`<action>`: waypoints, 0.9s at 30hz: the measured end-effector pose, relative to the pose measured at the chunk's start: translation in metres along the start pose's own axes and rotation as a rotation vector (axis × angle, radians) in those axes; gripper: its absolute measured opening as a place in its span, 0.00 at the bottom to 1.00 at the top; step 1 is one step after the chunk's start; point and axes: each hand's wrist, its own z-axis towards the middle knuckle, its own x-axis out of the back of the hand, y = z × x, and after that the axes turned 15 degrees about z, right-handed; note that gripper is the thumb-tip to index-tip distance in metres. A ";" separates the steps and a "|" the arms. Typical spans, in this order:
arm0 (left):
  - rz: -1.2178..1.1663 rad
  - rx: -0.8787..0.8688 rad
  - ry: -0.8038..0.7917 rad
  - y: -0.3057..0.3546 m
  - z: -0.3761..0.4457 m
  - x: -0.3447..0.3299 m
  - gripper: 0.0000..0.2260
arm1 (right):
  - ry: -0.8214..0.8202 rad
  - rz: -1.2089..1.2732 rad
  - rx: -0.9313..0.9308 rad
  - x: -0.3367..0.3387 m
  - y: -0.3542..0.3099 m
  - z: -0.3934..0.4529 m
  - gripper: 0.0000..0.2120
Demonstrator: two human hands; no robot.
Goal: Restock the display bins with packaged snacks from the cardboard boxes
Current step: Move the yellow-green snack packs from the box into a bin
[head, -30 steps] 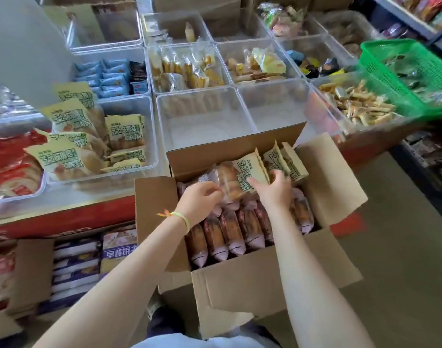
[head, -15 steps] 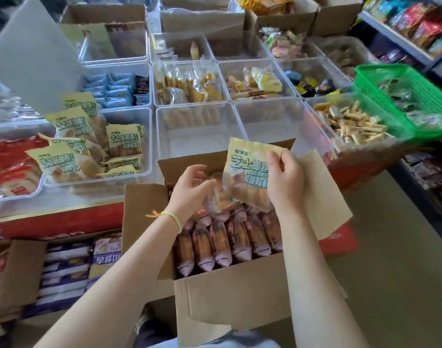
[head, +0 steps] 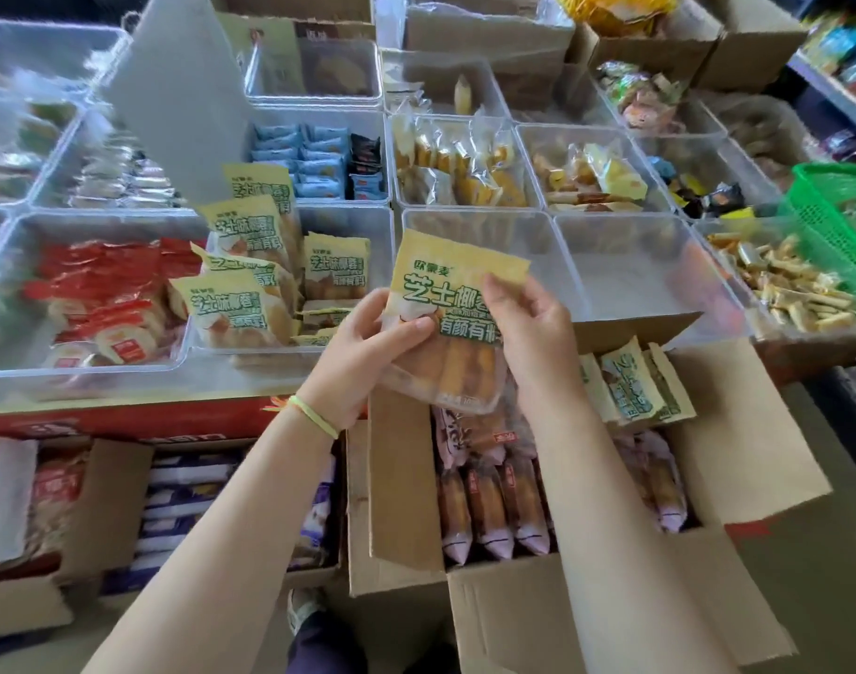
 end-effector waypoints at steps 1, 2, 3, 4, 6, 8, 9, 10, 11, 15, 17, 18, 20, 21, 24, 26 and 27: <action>-0.020 -0.013 0.044 0.001 0.001 0.021 0.17 | -0.096 -0.022 -0.060 -0.016 0.002 0.005 0.04; -0.028 -0.025 0.082 0.002 0.002 0.041 0.15 | -0.193 -0.066 -0.119 -0.031 0.003 0.011 0.03; -0.023 -0.028 0.111 0.004 0.003 0.062 0.13 | -0.273 -0.127 -0.178 -0.046 0.005 0.017 0.05; -0.006 -0.031 0.125 0.004 0.005 0.081 0.12 | -0.330 -0.203 -0.232 -0.061 0.007 0.023 0.08; 0.054 -0.034 0.131 0.003 0.013 0.117 0.08 | -0.391 -0.357 -0.322 -0.089 0.011 0.037 0.15; 0.121 0.002 0.139 -0.001 0.024 0.145 0.06 | -0.408 -0.414 -0.423 -0.113 0.018 0.051 0.18; 0.157 0.024 0.143 -0.003 0.032 0.157 0.08 | -0.409 -0.406 -0.466 -0.124 0.020 0.059 0.18; 0.216 0.028 0.155 -0.006 0.042 0.167 0.12 | -0.401 -0.397 -0.489 -0.135 0.023 0.065 0.17; 0.316 0.018 0.188 -0.009 0.052 0.175 0.16 | -0.376 -0.397 -0.490 -0.143 0.025 0.073 0.16; 1.006 -0.126 0.459 -0.026 0.088 0.204 0.20 | -0.213 -0.356 -0.422 -0.166 0.034 0.110 0.09; 1.352 -0.112 0.467 -0.032 0.100 0.216 0.21 | -0.150 -0.421 -0.313 -0.175 0.043 0.137 0.06; 1.471 -0.066 0.408 -0.038 0.106 0.221 0.23 | -0.109 -0.459 -0.263 -0.180 0.051 0.152 0.07; 1.595 -0.001 0.276 -0.049 0.117 0.230 0.24 | -0.052 -0.492 -0.203 -0.188 0.071 0.184 0.10; 1.614 0.014 0.234 -0.054 0.121 0.233 0.24 | -0.041 -0.511 -0.170 -0.192 0.084 0.200 0.10; 1.635 0.033 0.191 -0.065 0.130 0.241 0.25 | -0.048 -0.600 -0.080 -0.214 0.102 0.226 0.16; 1.644 0.047 0.182 -0.071 0.132 0.245 0.26 | -0.029 -0.628 -0.041 -0.225 0.109 0.239 0.19; 1.646 0.052 0.180 -0.074 0.133 0.246 0.27 | -0.013 -0.643 -0.022 -0.228 0.114 0.246 0.19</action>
